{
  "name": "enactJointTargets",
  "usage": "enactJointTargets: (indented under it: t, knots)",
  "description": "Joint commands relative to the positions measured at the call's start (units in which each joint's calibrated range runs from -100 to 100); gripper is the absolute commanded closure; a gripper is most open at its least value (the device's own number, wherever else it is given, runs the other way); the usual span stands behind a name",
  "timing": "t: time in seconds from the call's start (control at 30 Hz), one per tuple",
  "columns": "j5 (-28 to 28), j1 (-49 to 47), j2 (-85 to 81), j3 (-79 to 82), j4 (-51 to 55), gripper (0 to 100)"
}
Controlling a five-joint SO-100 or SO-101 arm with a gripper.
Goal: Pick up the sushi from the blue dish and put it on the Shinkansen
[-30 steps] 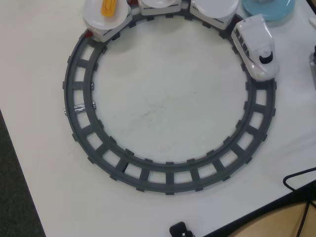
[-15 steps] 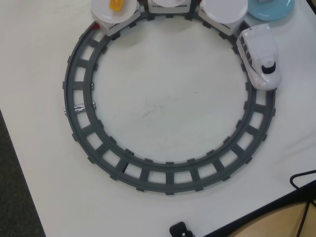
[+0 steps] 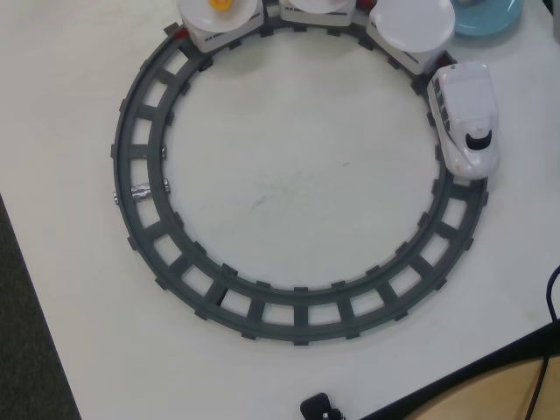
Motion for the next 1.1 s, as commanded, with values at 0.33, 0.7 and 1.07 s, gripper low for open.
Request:
enactJointTargets:
  t: [0.33, 0.7, 1.07]
  knots:
    - [0.42, 1.21, 33.55, -33.57, 2.85, 59]
    - [3.51, -0.64, 53.84, -59.24, 13.89, 59]
    - [3.72, 2.00, 63.45, -63.91, 15.43, 59]
